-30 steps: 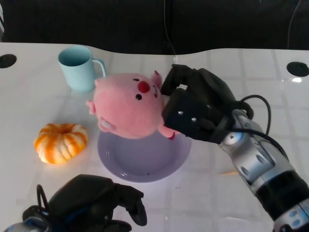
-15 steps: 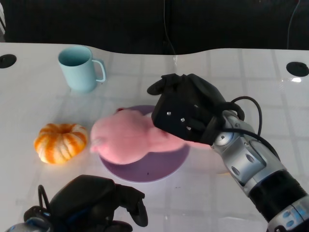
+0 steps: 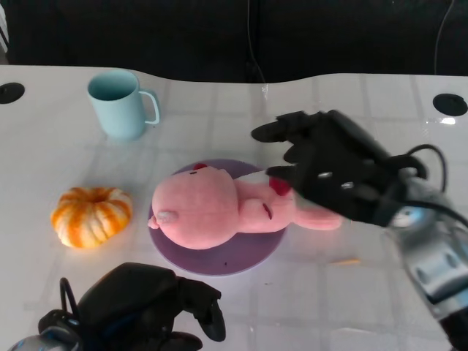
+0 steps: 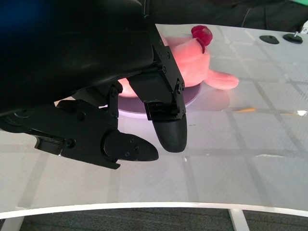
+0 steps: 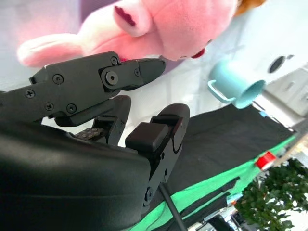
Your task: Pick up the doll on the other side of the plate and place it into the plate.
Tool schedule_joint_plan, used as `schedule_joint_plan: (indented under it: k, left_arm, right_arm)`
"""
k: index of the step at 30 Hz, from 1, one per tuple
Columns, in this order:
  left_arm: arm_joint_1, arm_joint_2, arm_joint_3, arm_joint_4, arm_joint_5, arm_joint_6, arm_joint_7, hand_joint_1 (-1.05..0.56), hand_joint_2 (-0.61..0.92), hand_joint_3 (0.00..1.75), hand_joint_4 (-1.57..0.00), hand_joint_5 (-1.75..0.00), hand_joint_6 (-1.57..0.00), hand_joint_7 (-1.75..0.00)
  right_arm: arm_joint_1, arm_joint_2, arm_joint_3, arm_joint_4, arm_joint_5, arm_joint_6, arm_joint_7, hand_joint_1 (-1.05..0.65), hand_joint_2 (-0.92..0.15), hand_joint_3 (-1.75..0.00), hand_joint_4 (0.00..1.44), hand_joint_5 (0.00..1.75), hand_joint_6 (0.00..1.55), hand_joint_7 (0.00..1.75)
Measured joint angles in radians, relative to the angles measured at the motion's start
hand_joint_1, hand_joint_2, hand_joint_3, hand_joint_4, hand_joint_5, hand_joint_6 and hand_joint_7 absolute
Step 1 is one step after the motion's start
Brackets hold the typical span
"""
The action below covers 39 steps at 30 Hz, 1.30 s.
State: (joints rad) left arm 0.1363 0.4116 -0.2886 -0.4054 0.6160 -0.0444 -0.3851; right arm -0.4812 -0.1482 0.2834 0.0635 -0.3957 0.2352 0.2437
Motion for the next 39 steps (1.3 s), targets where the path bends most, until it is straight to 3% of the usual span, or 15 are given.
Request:
schedule_joint_plan:
  k: [6, 11, 19, 21, 23, 24, 27, 29, 34, 39]
  left_arm:
    - [-0.003, -0.007, -0.005, -0.001, 0.004, 0.009, 0.000, -0.21, 0.92, 0.19, -0.75, -1.30, -0.89, -0.63]
    - [-0.003, -0.008, -0.009, -0.006, 0.008, 0.021, -0.001, -0.21, 0.92, 0.18, -0.75, -1.29, -0.89, -0.62]
    - [-0.003, -0.007, -0.007, -0.007, 0.003, 0.015, -0.001, -0.21, 0.92, 0.20, -0.75, -1.30, -0.90, -0.61]
    - [-0.003, -0.006, -0.007, -0.007, 0.003, 0.016, -0.001, -0.21, 0.92, 0.20, -0.74, -1.29, -0.90, -0.60]
    - [-0.004, -0.005, -0.007, -0.008, 0.003, 0.019, -0.002, -0.21, 0.92, 0.20, -0.74, -1.29, -0.90, -0.60]
    - [-0.003, -0.005, -0.007, -0.008, 0.003, 0.021, -0.002, -0.21, 0.92, 0.20, -0.74, -1.29, -0.90, -0.60]
    - [-0.003, -0.004, -0.005, -0.008, 0.001, 0.020, -0.002, -0.21, 0.92, 0.19, -0.75, -1.28, -0.91, -0.59]
    - [-0.003, -0.003, -0.002, -0.008, 0.000, 0.020, -0.002, -0.21, 0.92, 0.19, -0.75, -1.28, -0.91, -0.59]
    - [-0.003, 0.007, 0.008, -0.005, -0.003, 0.007, -0.002, -0.22, 0.92, 0.19, -0.75, -1.30, -0.91, -0.59]
    - [0.001, 0.011, 0.012, -0.005, -0.011, 0.002, -0.002, -0.21, 0.92, 0.19, -0.73, -1.28, -0.92, -0.60]
  right_arm:
    - [0.133, -0.108, -0.073, -0.190, 0.063, 0.012, 0.101, -0.27, -0.92, -0.18, 0.45, 0.81, 0.74, 0.04]
    - [0.286, -0.194, -0.139, -0.280, 0.098, -0.037, 0.127, -0.25, -0.92, -0.17, 0.53, 0.80, 0.79, 0.06]
    - [0.474, -0.244, -0.216, -0.389, 0.134, -0.055, 0.134, -0.03, -0.92, -0.18, 0.74, 0.85, 1.00, 0.16]
    - [0.505, -0.258, -0.231, -0.425, 0.135, -0.052, 0.141, 0.00, -0.91, -0.26, 0.78, 1.06, 1.09, 0.23]
    - [0.536, -0.278, -0.242, -0.459, 0.137, -0.053, 0.153, 0.03, -0.90, -0.30, 0.81, 1.14, 1.13, 0.27]
    - [0.552, -0.284, -0.251, -0.474, 0.141, -0.057, 0.159, 0.04, -0.88, -0.35, 0.81, 1.16, 1.12, 0.31]
    - [0.594, -0.292, -0.264, -0.513, 0.154, -0.072, 0.166, 0.10, -0.62, -0.88, 0.85, 1.28, 0.98, 0.73]
    - [0.617, -0.292, -0.262, -0.530, 0.154, -0.081, 0.164, 0.12, -0.53, -1.03, 0.85, 1.38, 0.94, 0.87]
    - [0.624, -0.286, -0.233, -0.493, 0.124, -0.094, 0.132, 0.10, -0.46, -1.21, 0.84, 1.70, 0.89, 1.18]
    - [0.614, -0.284, -0.204, -0.427, 0.082, -0.115, 0.109, 0.01, -0.41, -1.26, 0.86, 1.74, 0.82, 1.44]
